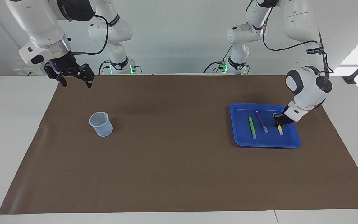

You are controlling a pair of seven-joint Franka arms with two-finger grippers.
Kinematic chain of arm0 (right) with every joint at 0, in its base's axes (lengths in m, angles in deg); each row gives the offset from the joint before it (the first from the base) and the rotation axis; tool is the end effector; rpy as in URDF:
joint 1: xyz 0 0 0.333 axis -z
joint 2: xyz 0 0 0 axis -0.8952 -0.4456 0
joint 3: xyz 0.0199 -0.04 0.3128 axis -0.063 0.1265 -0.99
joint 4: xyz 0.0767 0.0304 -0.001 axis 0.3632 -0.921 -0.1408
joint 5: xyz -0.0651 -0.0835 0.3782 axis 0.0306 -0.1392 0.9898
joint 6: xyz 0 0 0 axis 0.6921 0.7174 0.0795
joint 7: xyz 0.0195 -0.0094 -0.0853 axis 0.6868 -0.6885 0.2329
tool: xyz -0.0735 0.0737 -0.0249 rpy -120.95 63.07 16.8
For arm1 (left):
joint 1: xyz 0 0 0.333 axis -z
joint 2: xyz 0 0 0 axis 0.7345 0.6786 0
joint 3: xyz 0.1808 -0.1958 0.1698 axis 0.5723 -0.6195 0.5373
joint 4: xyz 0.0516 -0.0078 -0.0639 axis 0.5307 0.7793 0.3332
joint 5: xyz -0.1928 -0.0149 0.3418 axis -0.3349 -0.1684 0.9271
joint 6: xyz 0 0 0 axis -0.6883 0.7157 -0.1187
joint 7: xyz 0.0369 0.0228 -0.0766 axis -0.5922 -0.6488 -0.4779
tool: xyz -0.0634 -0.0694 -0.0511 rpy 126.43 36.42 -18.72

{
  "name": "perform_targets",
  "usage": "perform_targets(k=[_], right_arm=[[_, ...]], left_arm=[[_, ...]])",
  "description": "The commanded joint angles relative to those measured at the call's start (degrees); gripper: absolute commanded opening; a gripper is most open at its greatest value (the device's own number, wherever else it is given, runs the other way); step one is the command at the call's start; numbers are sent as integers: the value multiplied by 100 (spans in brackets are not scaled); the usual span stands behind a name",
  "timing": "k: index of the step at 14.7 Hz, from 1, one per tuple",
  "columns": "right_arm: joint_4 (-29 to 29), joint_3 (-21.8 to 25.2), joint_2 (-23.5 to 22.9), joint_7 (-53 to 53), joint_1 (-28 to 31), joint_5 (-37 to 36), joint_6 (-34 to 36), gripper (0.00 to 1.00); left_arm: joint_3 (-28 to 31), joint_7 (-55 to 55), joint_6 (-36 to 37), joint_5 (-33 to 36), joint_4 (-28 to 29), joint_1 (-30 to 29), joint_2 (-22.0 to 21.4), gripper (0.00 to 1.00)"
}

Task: Transfer and insert pens with both arms
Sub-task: 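Grasp the yellow pen in the tray with the left gripper, then lift the yellow pen toward center while the right gripper approaches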

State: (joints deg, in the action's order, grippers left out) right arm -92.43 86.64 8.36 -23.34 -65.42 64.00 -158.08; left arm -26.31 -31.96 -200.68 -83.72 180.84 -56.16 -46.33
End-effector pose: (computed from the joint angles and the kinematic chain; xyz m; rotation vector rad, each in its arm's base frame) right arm 0.5501 0.0012 0.6208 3.1183 -0.1130 -0.0475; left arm 0.5704 0.0569 0.3488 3.0719 -0.0141 -0.1989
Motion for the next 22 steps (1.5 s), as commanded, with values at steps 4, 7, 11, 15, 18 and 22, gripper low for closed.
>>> perform_targets(k=[4, 7, 11, 15, 18, 22], right_arm=[[-35, -39, 20, 43, 74, 17, -18, 100], [-35, -39, 20, 43, 74, 17, -18, 100], [-35, -39, 20, 43, 74, 17, -18, 100], [-44, -39, 28, 70, 74, 17, 184, 100], [-35, -48, 46, 61, 13, 43, 281, 100], [-44, -57, 46, -9, -40, 1017, 237, 100]], left_arm=[[-92, -2658, 2341, -221, -1715, 906, -62, 0], [-355, -4671, 2697, -1353, -1956, 1022, -333, 0], [-672, -6360, 2715, -2707, -1737, 1039, -843, 0], [-734, -7908, 2488, -3745, -1447, 1547, -1116, 0], [-734, -8823, 1619, -4264, -772, 1996, -1475, 0], [-734, -9588, 704, -4836, -32, 2427, -1924, 0]])
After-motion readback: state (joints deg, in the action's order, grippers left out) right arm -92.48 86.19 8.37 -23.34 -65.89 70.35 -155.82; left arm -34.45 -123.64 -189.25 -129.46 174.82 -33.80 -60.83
